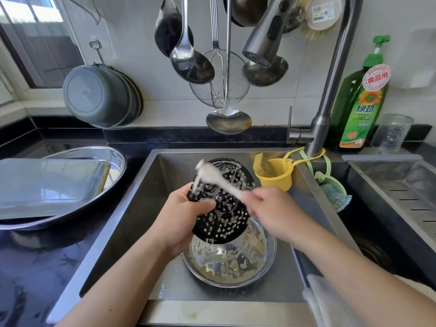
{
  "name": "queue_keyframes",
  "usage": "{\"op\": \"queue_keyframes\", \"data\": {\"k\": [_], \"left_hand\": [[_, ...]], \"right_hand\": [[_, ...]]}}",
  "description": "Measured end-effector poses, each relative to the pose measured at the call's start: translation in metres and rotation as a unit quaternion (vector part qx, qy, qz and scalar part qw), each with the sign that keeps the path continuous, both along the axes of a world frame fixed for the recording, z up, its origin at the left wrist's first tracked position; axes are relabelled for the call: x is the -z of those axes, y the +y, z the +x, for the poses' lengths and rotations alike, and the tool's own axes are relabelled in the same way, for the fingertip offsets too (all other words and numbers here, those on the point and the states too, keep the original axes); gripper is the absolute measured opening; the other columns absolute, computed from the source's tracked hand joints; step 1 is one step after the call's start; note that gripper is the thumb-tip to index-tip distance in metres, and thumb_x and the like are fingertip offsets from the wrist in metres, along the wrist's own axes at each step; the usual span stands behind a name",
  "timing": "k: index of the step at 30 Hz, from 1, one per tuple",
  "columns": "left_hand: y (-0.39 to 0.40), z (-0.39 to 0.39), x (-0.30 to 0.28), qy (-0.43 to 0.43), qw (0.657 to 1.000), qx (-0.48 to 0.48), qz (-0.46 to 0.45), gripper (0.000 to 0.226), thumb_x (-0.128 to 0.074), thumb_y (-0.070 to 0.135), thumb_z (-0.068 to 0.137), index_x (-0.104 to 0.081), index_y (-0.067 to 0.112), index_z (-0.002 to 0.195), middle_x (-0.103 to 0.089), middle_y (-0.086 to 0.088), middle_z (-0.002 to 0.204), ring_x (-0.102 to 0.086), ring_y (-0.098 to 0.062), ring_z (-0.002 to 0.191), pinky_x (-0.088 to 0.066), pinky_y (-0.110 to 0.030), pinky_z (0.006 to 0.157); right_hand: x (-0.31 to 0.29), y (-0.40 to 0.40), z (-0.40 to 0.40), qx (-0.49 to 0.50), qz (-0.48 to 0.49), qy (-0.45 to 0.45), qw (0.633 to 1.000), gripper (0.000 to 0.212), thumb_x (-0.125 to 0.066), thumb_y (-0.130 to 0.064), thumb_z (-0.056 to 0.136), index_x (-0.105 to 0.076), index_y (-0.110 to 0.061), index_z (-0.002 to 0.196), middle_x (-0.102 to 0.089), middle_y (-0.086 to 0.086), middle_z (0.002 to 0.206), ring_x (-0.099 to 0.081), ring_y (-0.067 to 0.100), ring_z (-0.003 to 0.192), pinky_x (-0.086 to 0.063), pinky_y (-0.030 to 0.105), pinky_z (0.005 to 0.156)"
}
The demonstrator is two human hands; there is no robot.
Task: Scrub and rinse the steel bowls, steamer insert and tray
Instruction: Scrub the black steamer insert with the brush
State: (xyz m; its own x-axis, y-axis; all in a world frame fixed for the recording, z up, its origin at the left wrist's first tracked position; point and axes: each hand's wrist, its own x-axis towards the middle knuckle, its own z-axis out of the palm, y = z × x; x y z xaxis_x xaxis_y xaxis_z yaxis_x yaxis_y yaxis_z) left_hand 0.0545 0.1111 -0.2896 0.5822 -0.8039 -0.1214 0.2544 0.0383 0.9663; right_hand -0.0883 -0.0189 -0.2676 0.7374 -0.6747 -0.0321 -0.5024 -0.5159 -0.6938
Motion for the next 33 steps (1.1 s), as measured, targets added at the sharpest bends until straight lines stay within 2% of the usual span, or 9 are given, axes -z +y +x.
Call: {"op": "queue_keyframes", "data": {"k": [3, 7, 10, 12, 17, 22, 27, 31, 33], "left_hand": [[0.000, -0.001, -0.001, -0.024, 1.000, -0.002, 0.012, 0.029, -0.055, -0.017, 0.093, -0.067, -0.002, 0.115, -0.076, -0.022, 0.109, -0.074, -0.037, 0.103, -0.060, -0.044, 0.087], [-0.001, 0.000, 0.003, -0.066, 0.997, -0.021, 0.034, 0.023, -0.057, -0.017, 0.093, -0.070, -0.002, 0.104, -0.076, -0.024, 0.103, -0.074, -0.040, 0.101, -0.060, -0.047, 0.091], [-0.001, 0.000, 0.002, -0.065, 0.997, -0.014, 0.039, 0.027, -0.056, -0.016, 0.094, -0.071, 0.003, 0.105, -0.078, -0.018, 0.101, -0.076, -0.032, 0.097, -0.060, -0.040, 0.082], [-0.001, 0.000, 0.001, -0.072, 0.996, -0.013, 0.046, 0.028, -0.056, -0.016, 0.095, -0.071, 0.006, 0.105, -0.079, -0.015, 0.101, -0.076, -0.030, 0.096, -0.059, -0.041, 0.083], [0.000, 0.001, 0.003, -0.117, 0.990, -0.031, 0.069, 0.026, -0.059, -0.013, 0.094, -0.072, 0.005, 0.106, -0.078, -0.016, 0.099, -0.076, -0.033, 0.098, -0.059, -0.051, 0.095], [-0.001, 0.001, 0.003, -0.143, 0.986, -0.027, 0.083, 0.029, -0.061, -0.011, 0.094, -0.074, 0.013, 0.106, -0.080, -0.009, 0.099, -0.076, -0.029, 0.099, -0.056, -0.055, 0.098], [0.001, 0.001, 0.003, -0.128, 0.988, -0.030, 0.077, 0.024, -0.061, -0.012, 0.095, -0.072, 0.007, 0.105, -0.079, -0.014, 0.098, -0.076, -0.031, 0.096, -0.058, -0.052, 0.095], [0.001, 0.001, 0.000, -0.084, 0.995, -0.020, 0.049, 0.027, -0.058, -0.014, 0.094, -0.071, 0.006, 0.106, -0.079, -0.014, 0.100, -0.076, -0.030, 0.096, -0.059, -0.040, 0.083], [0.001, 0.001, -0.002, -0.049, 0.998, -0.020, 0.030, 0.028, -0.056, -0.016, 0.094, -0.070, 0.004, 0.107, -0.079, -0.016, 0.101, -0.076, -0.031, 0.096, -0.060, -0.038, 0.079]], "right_hand": [[-0.002, -0.010, -0.004, 0.043, -0.012, -0.024, 0.999, 0.051, -0.043, -0.040, 0.106, -0.059, -0.002, 0.076, -0.045, 0.001, 0.059, -0.039, 0.016, 0.052, -0.030, 0.031, 0.053], [0.001, 0.012, -0.002, -0.059, 0.001, 0.032, 0.998, 0.046, -0.047, -0.042, 0.104, -0.055, -0.018, 0.066, -0.042, -0.007, 0.052, -0.036, 0.010, 0.046, -0.029, 0.027, 0.048], [-0.002, -0.004, -0.002, 0.001, 0.000, 0.000, 1.000, 0.047, -0.047, -0.039, 0.104, -0.057, -0.014, 0.066, -0.044, -0.003, 0.054, -0.038, 0.014, 0.050, -0.028, 0.030, 0.051], [-0.004, -0.013, -0.004, 0.041, -0.008, -0.030, 0.999, 0.048, -0.045, -0.037, 0.105, -0.055, -0.011, 0.067, -0.045, 0.001, 0.056, -0.040, 0.018, 0.054, -0.029, 0.032, 0.055], [0.002, 0.007, -0.001, -0.052, -0.021, 0.023, 0.998, 0.048, -0.047, -0.041, 0.104, -0.057, -0.011, 0.068, -0.045, -0.002, 0.057, -0.039, 0.014, 0.052, -0.029, 0.030, 0.052], [-0.004, -0.016, -0.007, 0.049, 0.016, -0.027, 0.998, 0.048, -0.044, -0.038, 0.106, -0.053, -0.013, 0.065, -0.044, -0.001, 0.056, -0.040, 0.018, 0.055, -0.029, 0.031, 0.054], [0.004, 0.006, -0.001, -0.052, 0.012, 0.019, 0.998, 0.048, -0.047, -0.041, 0.104, -0.052, -0.019, 0.062, -0.044, -0.005, 0.053, -0.038, 0.008, 0.045, -0.030, 0.027, 0.051], [0.005, -0.017, -0.003, 0.070, 0.076, -0.053, 0.993, 0.048, -0.047, -0.040, 0.105, -0.052, -0.016, 0.063, -0.044, -0.001, 0.056, -0.038, 0.017, 0.050, -0.028, 0.028, 0.054], [0.006, -0.019, -0.007, 0.080, 0.086, -0.054, 0.992, 0.047, -0.045, -0.040, 0.105, -0.052, -0.016, 0.065, -0.044, -0.001, 0.057, -0.038, 0.017, 0.052, -0.028, 0.028, 0.055]]}}
